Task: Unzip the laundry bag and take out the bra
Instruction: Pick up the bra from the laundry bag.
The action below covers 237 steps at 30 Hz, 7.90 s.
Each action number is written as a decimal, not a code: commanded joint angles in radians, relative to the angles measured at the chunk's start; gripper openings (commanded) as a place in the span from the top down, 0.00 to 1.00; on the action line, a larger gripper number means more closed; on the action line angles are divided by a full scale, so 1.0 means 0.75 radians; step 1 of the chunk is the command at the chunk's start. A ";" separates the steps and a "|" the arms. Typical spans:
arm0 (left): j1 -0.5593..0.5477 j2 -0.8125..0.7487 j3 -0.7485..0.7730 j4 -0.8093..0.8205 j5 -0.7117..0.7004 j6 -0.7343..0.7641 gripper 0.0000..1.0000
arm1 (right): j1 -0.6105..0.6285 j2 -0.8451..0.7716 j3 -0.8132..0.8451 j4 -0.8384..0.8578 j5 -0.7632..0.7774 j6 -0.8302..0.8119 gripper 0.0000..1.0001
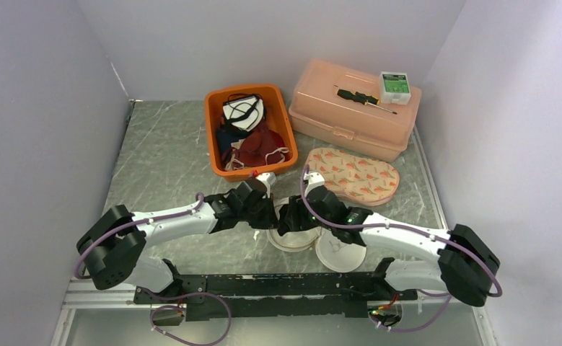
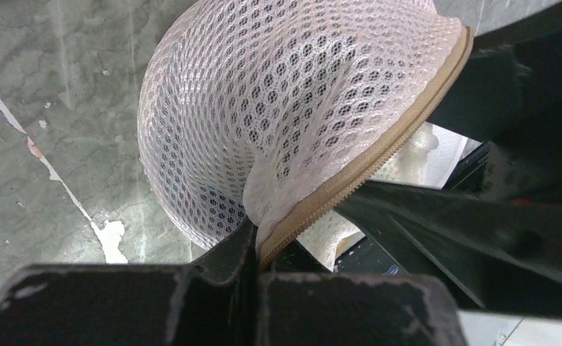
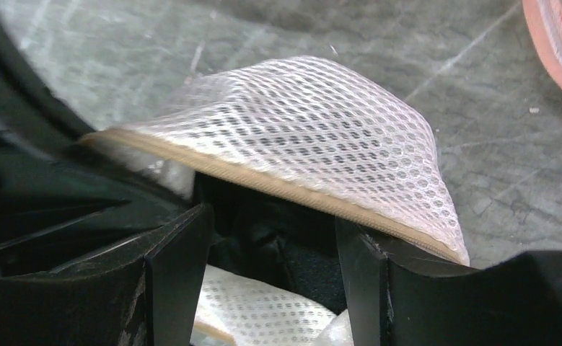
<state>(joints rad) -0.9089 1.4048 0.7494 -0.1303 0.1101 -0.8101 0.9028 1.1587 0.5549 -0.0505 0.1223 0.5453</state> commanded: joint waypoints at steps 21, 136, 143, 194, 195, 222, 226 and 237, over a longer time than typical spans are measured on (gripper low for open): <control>-0.055 0.071 -0.024 0.109 0.038 -0.038 0.97 | -0.073 0.113 -0.057 -0.042 0.083 0.139 0.28; -0.028 -0.438 -0.154 0.563 0.292 0.477 0.06 | 0.107 -1.129 -0.409 0.220 0.117 -0.015 1.00; -0.029 -0.329 -0.181 0.672 0.408 0.423 0.13 | 0.107 -1.134 -0.406 0.241 0.108 -0.008 1.00; -0.029 -0.815 0.124 0.012 -0.145 0.405 0.97 | 0.069 -0.761 -0.250 -0.459 0.438 0.428 0.15; -0.030 -0.828 0.137 0.002 -0.177 0.410 0.97 | 0.066 -0.754 -0.258 -0.454 0.432 0.433 0.15; -0.028 -0.857 0.686 -0.206 -0.391 0.726 0.97 | 0.041 -0.516 -0.212 -0.092 0.244 0.323 1.00; -0.029 -0.798 0.771 -0.227 -0.358 0.752 0.97 | 0.026 -0.426 -0.178 -0.021 0.263 0.334 0.99; -0.025 -0.571 0.919 -0.202 -0.839 1.032 0.97 | 0.003 -0.481 -0.022 -0.261 0.337 0.207 0.27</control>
<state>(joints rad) -0.9283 0.8742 1.3365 -0.3077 -0.3031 -0.1867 0.9100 0.8421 0.4507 -0.1642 0.3222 0.7689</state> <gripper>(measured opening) 0.080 0.713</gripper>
